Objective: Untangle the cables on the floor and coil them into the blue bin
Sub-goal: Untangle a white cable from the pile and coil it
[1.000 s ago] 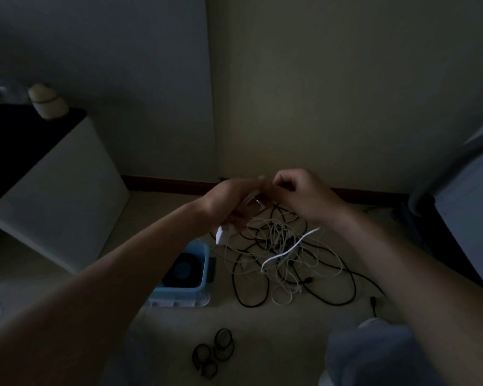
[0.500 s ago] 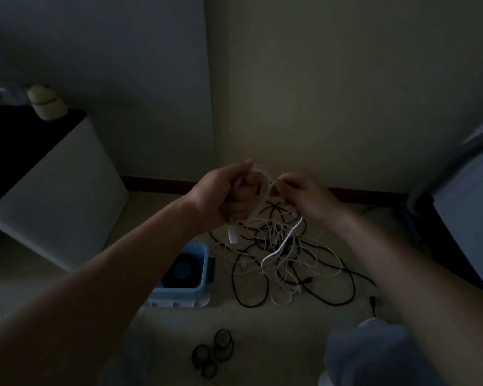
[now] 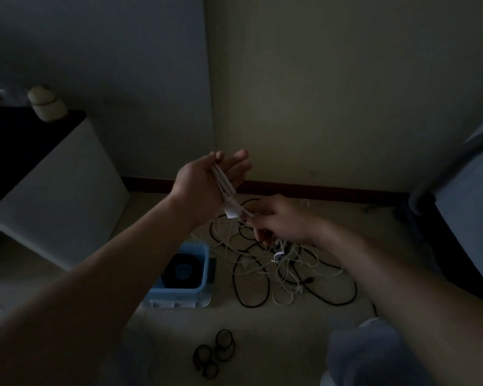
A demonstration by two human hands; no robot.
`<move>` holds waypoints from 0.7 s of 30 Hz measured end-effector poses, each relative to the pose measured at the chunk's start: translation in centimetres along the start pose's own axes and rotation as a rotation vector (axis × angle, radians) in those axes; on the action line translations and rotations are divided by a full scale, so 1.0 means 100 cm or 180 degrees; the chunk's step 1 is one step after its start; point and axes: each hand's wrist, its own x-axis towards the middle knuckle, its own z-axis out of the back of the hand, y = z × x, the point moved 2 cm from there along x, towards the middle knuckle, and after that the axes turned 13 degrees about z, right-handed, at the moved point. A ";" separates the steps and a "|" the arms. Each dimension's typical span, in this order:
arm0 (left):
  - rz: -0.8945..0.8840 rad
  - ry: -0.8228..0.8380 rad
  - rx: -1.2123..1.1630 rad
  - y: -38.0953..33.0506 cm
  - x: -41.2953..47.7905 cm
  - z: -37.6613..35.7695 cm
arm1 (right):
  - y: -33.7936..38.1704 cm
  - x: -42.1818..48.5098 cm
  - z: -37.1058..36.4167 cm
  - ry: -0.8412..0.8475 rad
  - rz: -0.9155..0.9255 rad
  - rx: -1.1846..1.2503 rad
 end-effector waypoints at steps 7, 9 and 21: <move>-0.0357 -0.0287 0.0742 0.000 0.002 0.000 | 0.015 -0.006 0.010 -0.0540 0.0298 0.0553; -0.0488 -0.0467 0.1128 0.003 -0.002 -0.003 | 0.019 -0.009 0.013 -0.0591 0.0388 0.0890; 0.0039 -0.0250 0.2917 0.028 -0.005 -0.007 | 0.021 -0.007 0.032 -0.1577 0.0837 -0.0005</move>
